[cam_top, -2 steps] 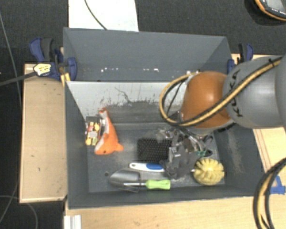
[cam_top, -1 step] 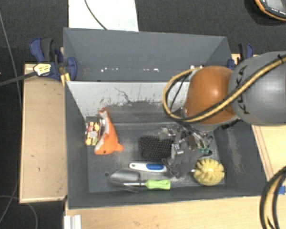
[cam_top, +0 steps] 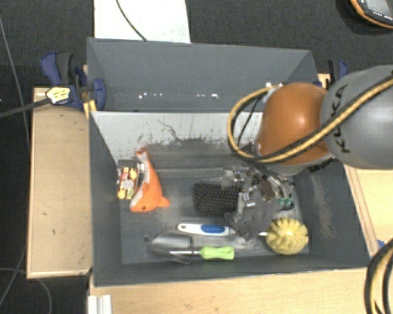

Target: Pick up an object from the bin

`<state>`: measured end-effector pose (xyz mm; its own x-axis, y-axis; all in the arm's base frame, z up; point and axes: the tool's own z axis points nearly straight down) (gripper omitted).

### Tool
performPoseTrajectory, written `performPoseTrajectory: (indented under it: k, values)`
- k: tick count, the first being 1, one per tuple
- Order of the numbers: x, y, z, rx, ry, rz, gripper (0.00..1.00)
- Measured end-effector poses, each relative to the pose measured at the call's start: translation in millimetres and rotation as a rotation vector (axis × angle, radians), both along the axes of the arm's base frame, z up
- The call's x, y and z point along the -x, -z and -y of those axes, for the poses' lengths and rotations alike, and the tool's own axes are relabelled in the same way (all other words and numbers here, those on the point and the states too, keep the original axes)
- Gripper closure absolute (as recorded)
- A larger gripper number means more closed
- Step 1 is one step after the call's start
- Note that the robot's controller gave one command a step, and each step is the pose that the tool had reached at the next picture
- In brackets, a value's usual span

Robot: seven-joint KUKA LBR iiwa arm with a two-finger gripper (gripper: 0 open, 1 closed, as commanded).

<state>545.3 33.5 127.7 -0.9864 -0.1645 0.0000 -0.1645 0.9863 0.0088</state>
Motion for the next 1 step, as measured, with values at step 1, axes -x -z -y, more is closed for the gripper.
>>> performPoseTrajectory:
  k: [1]
  values:
    - [-0.1, -17.3, -0.1, 0.0, 0.0, 0.0, 1.0]
